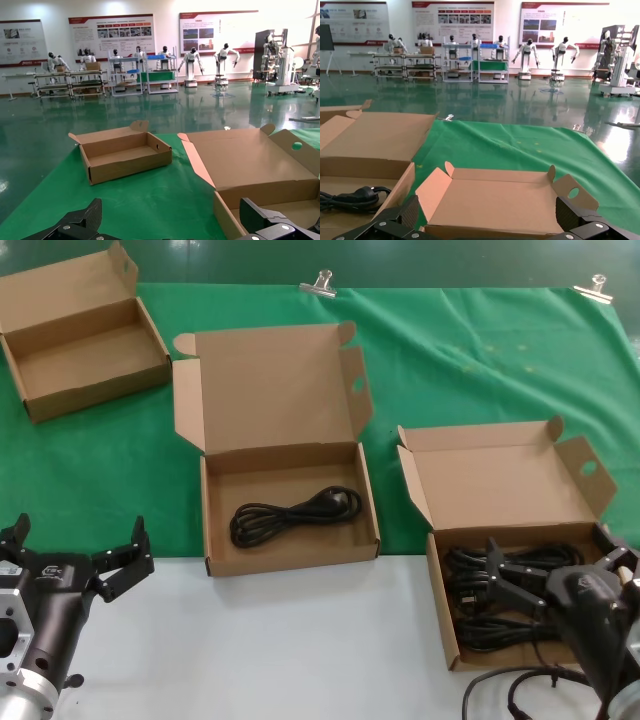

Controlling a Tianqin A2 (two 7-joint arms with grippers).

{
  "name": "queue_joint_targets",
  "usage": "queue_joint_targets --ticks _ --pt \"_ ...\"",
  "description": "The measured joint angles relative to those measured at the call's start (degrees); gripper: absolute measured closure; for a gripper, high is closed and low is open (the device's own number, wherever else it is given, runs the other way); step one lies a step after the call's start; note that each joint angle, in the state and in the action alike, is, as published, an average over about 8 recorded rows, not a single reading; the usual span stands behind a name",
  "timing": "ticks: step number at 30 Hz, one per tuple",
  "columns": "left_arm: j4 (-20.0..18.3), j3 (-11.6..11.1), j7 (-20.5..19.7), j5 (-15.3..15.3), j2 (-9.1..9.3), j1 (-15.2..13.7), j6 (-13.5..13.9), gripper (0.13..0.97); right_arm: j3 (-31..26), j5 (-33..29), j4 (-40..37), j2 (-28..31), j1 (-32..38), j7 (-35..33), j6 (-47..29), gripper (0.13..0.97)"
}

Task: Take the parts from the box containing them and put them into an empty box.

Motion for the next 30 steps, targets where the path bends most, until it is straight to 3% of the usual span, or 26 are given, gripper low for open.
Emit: queue_joint_targets --ticks 30 --pt "0.0 0.0 0.0 0.0 0.0 0.0 0.0 0.132 0.0 0.0 0.0 0.0 0.0 0.0 0.0 0.129"
